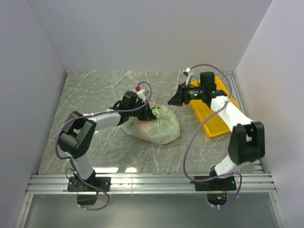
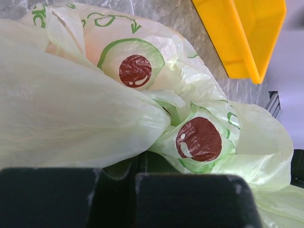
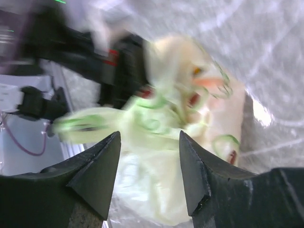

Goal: Place the fake fruits into the plastic bag and tie a complex knot

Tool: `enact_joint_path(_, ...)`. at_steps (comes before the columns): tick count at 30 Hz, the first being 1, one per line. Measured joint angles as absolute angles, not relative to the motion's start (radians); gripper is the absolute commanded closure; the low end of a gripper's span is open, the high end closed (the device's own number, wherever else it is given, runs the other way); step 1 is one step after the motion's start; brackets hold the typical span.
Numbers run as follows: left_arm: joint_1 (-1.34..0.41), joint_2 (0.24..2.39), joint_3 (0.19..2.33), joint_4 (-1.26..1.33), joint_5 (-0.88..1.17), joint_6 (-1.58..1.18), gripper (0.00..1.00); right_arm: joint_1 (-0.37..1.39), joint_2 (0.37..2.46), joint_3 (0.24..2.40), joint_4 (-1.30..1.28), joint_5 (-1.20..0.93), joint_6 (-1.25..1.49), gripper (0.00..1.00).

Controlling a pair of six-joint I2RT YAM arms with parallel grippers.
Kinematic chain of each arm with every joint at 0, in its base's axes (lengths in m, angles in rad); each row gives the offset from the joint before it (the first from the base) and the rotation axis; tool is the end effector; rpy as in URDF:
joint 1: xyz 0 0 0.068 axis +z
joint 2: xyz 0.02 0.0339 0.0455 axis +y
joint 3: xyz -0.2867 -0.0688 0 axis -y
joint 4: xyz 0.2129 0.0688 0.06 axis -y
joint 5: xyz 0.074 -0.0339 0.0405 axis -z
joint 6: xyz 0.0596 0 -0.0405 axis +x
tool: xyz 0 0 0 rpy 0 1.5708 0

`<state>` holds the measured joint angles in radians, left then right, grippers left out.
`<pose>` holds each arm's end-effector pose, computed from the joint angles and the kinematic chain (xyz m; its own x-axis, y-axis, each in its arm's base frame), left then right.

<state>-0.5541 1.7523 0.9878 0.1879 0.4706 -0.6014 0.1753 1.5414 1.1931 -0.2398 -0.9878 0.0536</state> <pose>0.3034 -0.2195 0.2221 -0.8305 -0.0791 -0.5514 0.3909 0.6223 -0.6781 0.3074 0.1050 0.3246 -0.5873 -0.0741 -0.8060 -0.7495 0.4255 0.5070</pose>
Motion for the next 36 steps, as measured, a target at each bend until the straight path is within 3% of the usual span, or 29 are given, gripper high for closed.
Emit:
enact_joint_path(7,-0.555,1.776,1.018,0.167,0.462,-0.587,1.00,0.190,1.785,1.163,-0.406,-0.898,-0.055,0.48)
enact_joint_path(14,-0.538,1.784,1.032,0.160,0.468,-0.538,1.00,0.287,1.790,1.100,-0.525,-0.952,-0.128,0.48)
enact_joint_path(23,-0.492,1.731,1.019,0.070,0.579,-0.390,1.00,0.476,1.787,1.082,-0.389,-1.040,0.002,0.46)
enact_joint_path(32,-0.483,1.520,0.914,-0.074,0.624,-0.301,1.00,0.319,1.663,1.156,-0.704,-1.135,-0.262,0.49)
enact_joint_path(36,-0.482,1.535,0.914,-0.094,0.622,-0.283,1.00,0.257,1.625,1.227,-0.641,-1.121,-0.229,0.54)
